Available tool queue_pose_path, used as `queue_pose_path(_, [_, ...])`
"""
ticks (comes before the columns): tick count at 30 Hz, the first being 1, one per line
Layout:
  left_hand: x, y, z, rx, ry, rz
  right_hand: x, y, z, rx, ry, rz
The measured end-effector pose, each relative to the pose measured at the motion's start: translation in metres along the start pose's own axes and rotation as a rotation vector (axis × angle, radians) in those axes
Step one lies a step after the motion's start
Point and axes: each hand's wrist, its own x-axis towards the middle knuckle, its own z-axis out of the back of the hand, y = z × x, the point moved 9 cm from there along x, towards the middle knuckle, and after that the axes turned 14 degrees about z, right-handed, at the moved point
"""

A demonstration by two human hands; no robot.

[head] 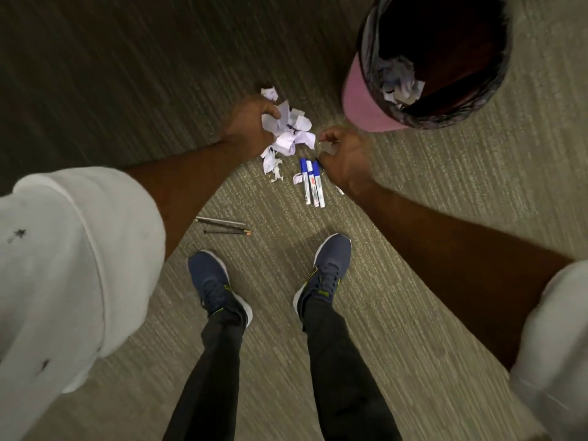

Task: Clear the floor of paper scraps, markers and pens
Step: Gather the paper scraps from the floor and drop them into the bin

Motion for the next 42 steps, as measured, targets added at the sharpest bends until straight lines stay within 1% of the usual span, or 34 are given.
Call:
queue_pose_path(3, [0.002, 0.024, -0.016, -0.010, 0.026, 0.017, -0.010, -0.010, -0.033, -0.123, 0.111, 0.067])
queue_pose_path(7, [0.007, 0.051, -0.047, -0.015, 0.118, 0.037, -0.015, -0.023, -0.077, -0.210, 0.190, 0.176])
queue_pose_path(12, [0.020, 0.086, -0.092, 0.100, 0.159, -0.016, -0.007, -0.048, -0.146, -0.336, 0.334, 0.240])
queue_pose_path(14, [0.028, 0.100, -0.115, 0.140, 0.175, -0.055, 0.001, -0.059, -0.173, -0.443, 0.408, 0.276])
queue_pose_path(16, [0.036, 0.112, -0.137, 0.236, 0.149, -0.124, 0.009, -0.070, -0.198, -0.547, 0.464, 0.320])
queue_pose_path(19, [0.048, 0.120, -0.167, 0.348, 0.086, -0.236, 0.021, -0.085, -0.222, -0.736, 0.486, 0.398])
queue_pose_path(21, [0.057, 0.121, -0.182, 0.384, 0.044, -0.258, 0.027, -0.094, -0.232, -0.850, 0.481, 0.451])
queue_pose_path(22, [0.063, 0.123, -0.189, 0.399, 0.038, -0.256, 0.030, -0.097, -0.235, -0.864, 0.471, 0.467])
queue_pose_path(24, [0.071, 0.126, -0.201, 0.427, 0.038, -0.252, 0.036, -0.104, -0.236, -0.817, 0.442, 0.466])
queue_pose_path(26, [0.079, 0.130, -0.209, 0.402, 0.045, -0.248, 0.040, -0.108, -0.235, -0.742, 0.425, 0.471])
queue_pose_path(29, [0.086, 0.127, -0.212, 0.353, -0.023, -0.238, 0.043, -0.107, -0.232, -0.660, 0.460, 0.517])
queue_pose_path(30, [0.088, 0.125, -0.209, 0.363, -0.086, -0.253, 0.046, -0.104, -0.228, -0.655, 0.441, 0.533])
queue_pose_path(31, [0.089, 0.123, -0.207, 0.354, -0.116, -0.254, 0.050, -0.099, -0.221, -0.644, 0.391, 0.539])
queue_pose_path(32, [0.089, 0.119, -0.207, 0.371, -0.131, -0.291, 0.054, -0.095, -0.212, -0.623, 0.324, 0.536])
queue_pose_path(33, [0.088, 0.117, -0.204, 0.355, -0.127, -0.301, 0.058, -0.089, -0.204, -0.603, 0.261, 0.535])
queue_pose_path(35, [0.094, 0.119, -0.205, 0.440, -0.129, -0.322, 0.067, -0.076, -0.194, -0.551, 0.191, 0.541])
queue_pose_path(36, [0.099, 0.119, -0.203, 0.464, -0.128, -0.332, 0.073, -0.070, -0.193, -0.527, 0.183, 0.543])
queue_pose_path(39, [0.106, 0.116, -0.185, 0.364, -0.168, -0.359, 0.095, -0.064, -0.202, -0.538, 0.230, 0.521])
queue_pose_path(42, [0.109, 0.124, -0.170, 0.285, -0.182, -0.306, 0.108, -0.068, -0.215, -0.573, 0.304, 0.498])
